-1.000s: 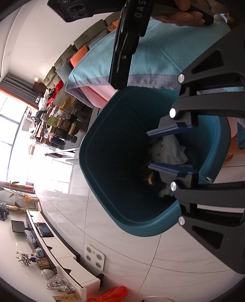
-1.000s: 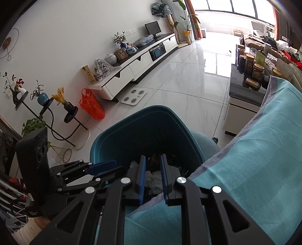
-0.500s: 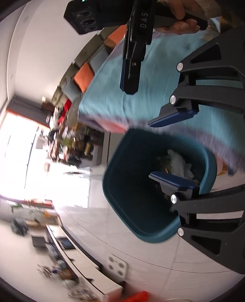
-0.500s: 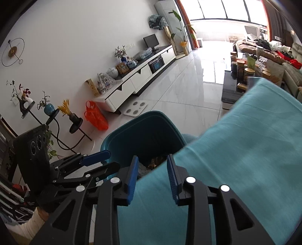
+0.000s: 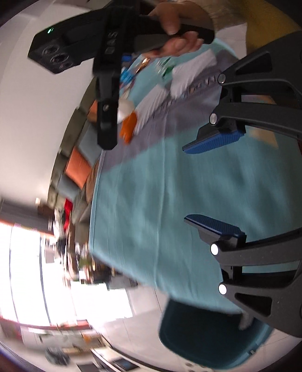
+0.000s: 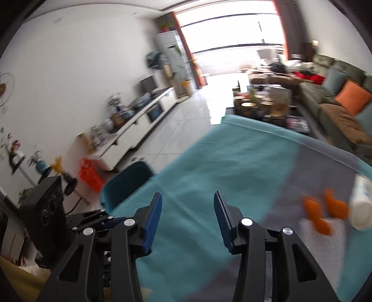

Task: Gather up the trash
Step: 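Move both tools back over the table toward the foam net and paper cup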

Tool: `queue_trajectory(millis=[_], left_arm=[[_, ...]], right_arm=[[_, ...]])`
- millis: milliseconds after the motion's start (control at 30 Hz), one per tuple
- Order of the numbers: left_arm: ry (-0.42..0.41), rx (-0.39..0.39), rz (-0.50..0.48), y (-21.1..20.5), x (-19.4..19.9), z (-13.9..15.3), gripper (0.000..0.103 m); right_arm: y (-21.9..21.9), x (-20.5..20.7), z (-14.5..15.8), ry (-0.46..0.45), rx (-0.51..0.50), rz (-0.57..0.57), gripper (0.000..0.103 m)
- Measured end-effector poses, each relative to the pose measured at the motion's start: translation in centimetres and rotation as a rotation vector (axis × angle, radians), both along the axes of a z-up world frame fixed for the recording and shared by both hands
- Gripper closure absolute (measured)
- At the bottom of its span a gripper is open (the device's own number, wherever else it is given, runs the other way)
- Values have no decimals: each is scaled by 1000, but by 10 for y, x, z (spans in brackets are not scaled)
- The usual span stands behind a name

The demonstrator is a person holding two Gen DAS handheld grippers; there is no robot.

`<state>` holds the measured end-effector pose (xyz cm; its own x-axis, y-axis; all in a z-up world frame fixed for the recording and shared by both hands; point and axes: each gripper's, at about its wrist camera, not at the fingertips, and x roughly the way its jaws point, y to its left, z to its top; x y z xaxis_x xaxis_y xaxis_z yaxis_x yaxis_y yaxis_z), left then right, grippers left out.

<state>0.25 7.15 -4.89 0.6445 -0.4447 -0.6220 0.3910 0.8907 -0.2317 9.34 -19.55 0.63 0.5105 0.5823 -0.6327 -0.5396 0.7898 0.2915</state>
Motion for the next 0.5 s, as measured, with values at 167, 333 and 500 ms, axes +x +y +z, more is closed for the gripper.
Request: queue_trajectory(millis=[167,333,500], left_arm=[[18,-20,-126,-52,-3,-2,50],[45,-56,-270,-101,-5,-1,48],[96,-42,-396,-146,-10,-9,48]], right_arm=[[-64,2,-8,13,1,-135,59],[-117,0,-15,20,0,-257,59],[-160,3,-21,33,13,-368,58]])
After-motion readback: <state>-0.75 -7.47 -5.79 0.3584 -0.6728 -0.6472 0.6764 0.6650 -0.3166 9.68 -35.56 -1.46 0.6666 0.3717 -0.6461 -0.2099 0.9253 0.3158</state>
